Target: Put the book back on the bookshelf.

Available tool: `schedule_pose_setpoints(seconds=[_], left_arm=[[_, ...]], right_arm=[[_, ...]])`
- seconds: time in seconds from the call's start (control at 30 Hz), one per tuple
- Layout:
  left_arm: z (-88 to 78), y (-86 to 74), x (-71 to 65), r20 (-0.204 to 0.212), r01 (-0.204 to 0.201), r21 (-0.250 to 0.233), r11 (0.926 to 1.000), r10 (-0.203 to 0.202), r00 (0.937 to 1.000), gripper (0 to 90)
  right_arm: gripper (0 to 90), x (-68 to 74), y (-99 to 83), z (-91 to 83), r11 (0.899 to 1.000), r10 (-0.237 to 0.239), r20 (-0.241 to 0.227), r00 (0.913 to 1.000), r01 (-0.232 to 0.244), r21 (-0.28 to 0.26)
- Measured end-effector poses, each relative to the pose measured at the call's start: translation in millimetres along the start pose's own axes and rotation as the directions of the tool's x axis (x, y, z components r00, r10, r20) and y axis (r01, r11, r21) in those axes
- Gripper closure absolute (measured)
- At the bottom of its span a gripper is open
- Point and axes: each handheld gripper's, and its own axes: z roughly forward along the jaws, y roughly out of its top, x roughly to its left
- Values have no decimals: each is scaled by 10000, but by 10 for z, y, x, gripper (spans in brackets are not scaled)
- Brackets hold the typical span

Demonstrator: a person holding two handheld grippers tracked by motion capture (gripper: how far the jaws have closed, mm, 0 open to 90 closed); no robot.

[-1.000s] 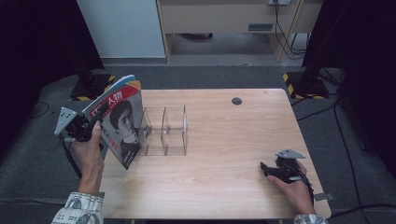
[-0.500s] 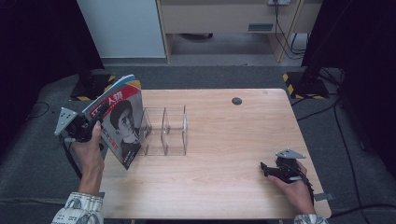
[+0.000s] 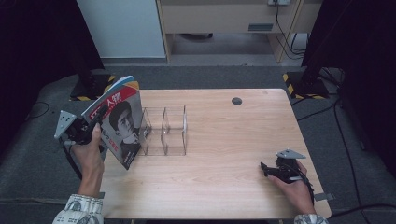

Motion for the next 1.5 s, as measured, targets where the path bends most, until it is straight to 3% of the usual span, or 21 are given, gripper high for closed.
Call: schedule_pose_setpoints(seconds=[0.53, 0.93, 1.23, 1.5], left_arm=[[-58, -108, -57, -132, 23, -25, 10000, -23, 9999, 836], [-56, -148, -79, -409, 143, 347, 9993, -129, 9991, 790], [-65, -139, -83, -488, 248, 461, 9986, -226, 9986, 676], [-67, -127, -93, -439, 285, 519, 9982, -262, 9987, 503]], right_arm=[[186, -4, -4, -5, 10000, -60, -44, 10000, 61, 22], [184, -4, -7, -8, 10000, -56, -59, 10000, 57, 17], [184, -3, -8, -9, 10000, -48, -59, 10000, 48, 12], [183, -3, -9, -10, 10000, -45, -58, 10000, 45, 11]])
